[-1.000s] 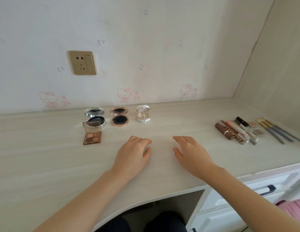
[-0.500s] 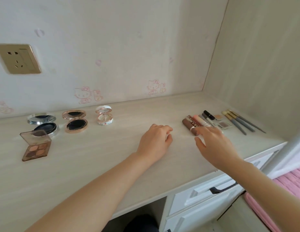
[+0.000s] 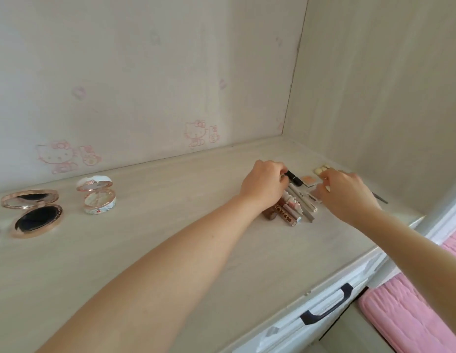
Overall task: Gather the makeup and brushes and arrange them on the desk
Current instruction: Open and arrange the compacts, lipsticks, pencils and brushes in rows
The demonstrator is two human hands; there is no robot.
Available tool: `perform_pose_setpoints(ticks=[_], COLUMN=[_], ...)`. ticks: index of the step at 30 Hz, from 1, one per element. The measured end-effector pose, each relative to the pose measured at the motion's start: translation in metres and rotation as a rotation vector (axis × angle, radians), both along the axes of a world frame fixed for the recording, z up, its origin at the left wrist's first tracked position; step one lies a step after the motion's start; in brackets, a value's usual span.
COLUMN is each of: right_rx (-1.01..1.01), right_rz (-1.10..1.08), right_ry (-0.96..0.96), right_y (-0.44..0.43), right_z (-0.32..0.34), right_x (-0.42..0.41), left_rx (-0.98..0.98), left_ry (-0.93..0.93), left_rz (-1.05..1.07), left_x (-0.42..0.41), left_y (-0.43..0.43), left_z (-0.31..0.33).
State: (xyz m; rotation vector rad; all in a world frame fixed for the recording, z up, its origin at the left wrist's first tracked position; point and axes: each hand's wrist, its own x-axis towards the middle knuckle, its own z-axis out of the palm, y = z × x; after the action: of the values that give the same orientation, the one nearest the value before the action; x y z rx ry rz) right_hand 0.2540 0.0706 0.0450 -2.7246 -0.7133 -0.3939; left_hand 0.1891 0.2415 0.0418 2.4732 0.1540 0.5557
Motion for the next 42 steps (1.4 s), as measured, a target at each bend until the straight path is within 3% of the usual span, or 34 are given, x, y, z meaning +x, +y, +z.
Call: perform_pose_setpoints(ticks=[6,16,22,26,31,35,42], right_rx=[-0.05,-0.138,-0.06,0.127,0.34,0.451,0.552], right_rz=[-0.034,-0.057,-0.085,-0.125,-0.131,-0.101,-0.064], right_ry=[0.05,0.108,0.184,0.274,0.286,0.28,0.317], right_y=[0.011,0.019,0.022,0.022,0.017,0.013,0.013], right_z=[-0.011,-0.024,-0.02,-0.017,-0.008,0.003,0.021], right_x=[0.037,0.066,0.063,0.057,0.046,0.031,-0.004], left_rx=[0.012,0.217,0.198,0.199,-0.005,-0.108,-0.273], left_ry=[0.13,0.363,0.322,0.277,0.257,0.126,-0.011], left_rz=[-0.026,-0.024,-0.03,-0.019,0.007,-0.019,-0.066], left_x=[0.055,0.092,0.089,0.084,0.072,0.064,0.027], left_y=[-0.006,-0.016,-0.019,-0.021,-0.023,-0.025,-0.015], left_z=[-0.007,-0.009,-0.007,-0.003,-0.003,-0.002,0.015])
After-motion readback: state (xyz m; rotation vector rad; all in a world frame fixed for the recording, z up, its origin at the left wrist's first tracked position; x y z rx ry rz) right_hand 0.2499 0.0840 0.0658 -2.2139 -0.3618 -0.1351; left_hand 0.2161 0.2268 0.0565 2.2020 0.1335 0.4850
